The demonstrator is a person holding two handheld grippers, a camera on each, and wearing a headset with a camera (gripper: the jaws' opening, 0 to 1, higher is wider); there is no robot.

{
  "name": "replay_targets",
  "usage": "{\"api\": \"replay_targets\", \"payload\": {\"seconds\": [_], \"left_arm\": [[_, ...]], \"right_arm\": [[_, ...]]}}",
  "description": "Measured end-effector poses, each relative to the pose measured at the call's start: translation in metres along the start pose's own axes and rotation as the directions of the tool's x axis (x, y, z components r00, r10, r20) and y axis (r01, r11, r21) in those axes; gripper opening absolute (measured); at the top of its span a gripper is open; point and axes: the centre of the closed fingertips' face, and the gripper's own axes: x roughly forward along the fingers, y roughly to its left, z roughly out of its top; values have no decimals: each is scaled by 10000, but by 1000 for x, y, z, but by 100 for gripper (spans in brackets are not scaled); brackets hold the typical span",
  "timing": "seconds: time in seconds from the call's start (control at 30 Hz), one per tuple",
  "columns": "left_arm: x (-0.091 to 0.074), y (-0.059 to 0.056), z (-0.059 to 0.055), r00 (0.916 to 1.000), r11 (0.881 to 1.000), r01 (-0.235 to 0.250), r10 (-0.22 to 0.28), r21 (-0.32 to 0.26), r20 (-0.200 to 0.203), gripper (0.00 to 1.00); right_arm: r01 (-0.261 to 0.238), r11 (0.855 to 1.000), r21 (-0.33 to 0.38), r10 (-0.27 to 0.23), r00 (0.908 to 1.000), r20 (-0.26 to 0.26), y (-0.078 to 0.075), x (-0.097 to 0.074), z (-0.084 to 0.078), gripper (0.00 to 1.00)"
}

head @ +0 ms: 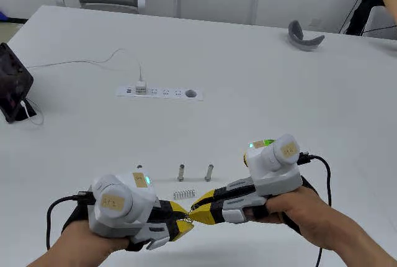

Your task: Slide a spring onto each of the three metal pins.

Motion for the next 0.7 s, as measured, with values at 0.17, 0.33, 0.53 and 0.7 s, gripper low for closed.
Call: {"api": "replay_targets", "payload": {"seconds": [0.17,0.33,0.53,0.7], "left_arm": [[0,-1,1,9999,9998,108,-107,176,-15,10],[1,-2,4,9998,9992,210,-209,342,-9,10],[2,-1,10,9994,9991,273,-280,309,219,10],[4,-4,13,9989,9972,437,-447,615,151,10]], "right_arm": [[-98,9988,-479,76,9989,-461,1,-1,0,12],[-183,9947,-1013,82,9950,-994,2,-3,-1,12],[-249,9860,-1649,0,9888,-1493,2,-3,-1,13],[-507,9764,-2097,81,9799,-1991,4,-2,-6,13]]}}
